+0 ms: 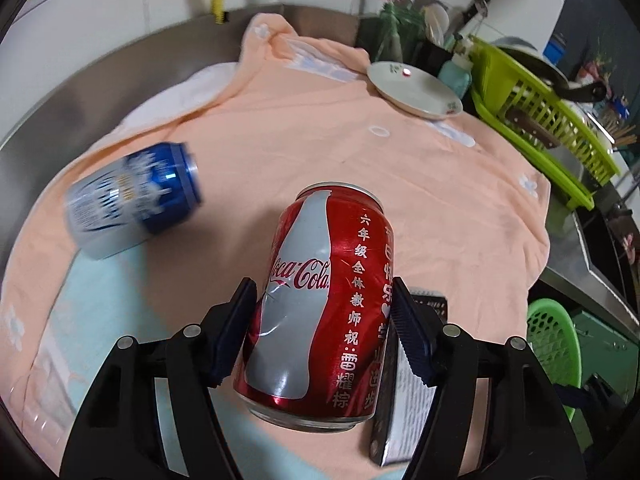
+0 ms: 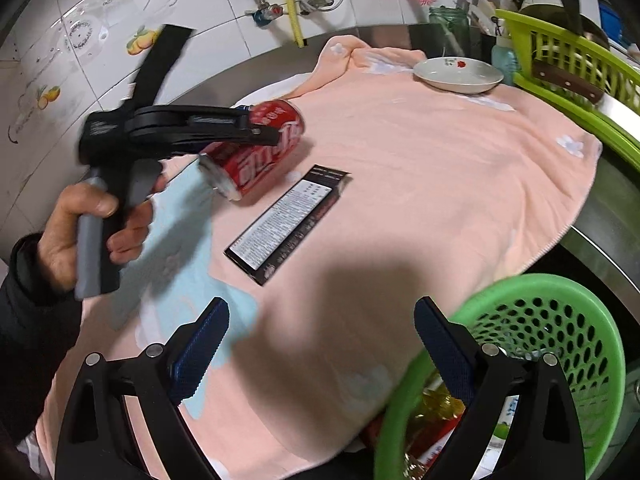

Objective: Collect trash
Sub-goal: 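Grasp the red Coca-Cola can with the left tool while the right tool grasps the black box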

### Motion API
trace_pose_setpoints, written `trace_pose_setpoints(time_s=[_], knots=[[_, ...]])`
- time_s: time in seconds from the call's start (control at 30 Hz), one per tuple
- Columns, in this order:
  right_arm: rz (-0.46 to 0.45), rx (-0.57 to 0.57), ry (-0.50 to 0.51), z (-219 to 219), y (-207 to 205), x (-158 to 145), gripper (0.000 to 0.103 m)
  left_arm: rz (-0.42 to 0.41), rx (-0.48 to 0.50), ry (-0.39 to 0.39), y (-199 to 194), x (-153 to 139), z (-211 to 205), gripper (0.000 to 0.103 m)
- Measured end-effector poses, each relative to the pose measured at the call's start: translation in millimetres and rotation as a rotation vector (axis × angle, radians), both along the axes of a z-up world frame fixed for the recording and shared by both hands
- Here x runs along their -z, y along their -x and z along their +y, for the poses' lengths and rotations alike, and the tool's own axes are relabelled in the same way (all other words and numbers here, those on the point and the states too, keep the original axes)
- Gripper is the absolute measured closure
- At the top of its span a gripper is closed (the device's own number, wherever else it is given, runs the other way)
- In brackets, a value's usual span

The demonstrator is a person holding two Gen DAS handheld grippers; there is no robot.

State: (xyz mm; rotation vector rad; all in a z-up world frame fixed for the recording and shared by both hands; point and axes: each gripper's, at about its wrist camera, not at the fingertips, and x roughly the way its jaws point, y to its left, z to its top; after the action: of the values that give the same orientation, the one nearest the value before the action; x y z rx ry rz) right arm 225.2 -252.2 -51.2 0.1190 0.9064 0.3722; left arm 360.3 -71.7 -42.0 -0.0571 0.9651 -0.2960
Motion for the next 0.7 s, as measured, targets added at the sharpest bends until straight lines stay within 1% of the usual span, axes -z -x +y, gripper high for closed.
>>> trace_pose_setpoints(time_s=[0.17,0.33,0.53,0.7], knots=[[0.021,0.008,-0.018,17,-17,-2,0.012,-0.027,-0.040,0.029,22,-10,30,0.037],[0.050,0.023,-0.030,35,-35,-4,0.016,-0.048,-0.076,0.033,45,-14,54,0.037],[0.104,0.063,-0.024,55,-60,0,0.025,-0.079,-0.110,0.034,71,-20,81,0.037],[0.153,0.106,-0.019,67,-81,6,0.029,-0.098,-0.132,0.046,93,-23,100,0.037]])
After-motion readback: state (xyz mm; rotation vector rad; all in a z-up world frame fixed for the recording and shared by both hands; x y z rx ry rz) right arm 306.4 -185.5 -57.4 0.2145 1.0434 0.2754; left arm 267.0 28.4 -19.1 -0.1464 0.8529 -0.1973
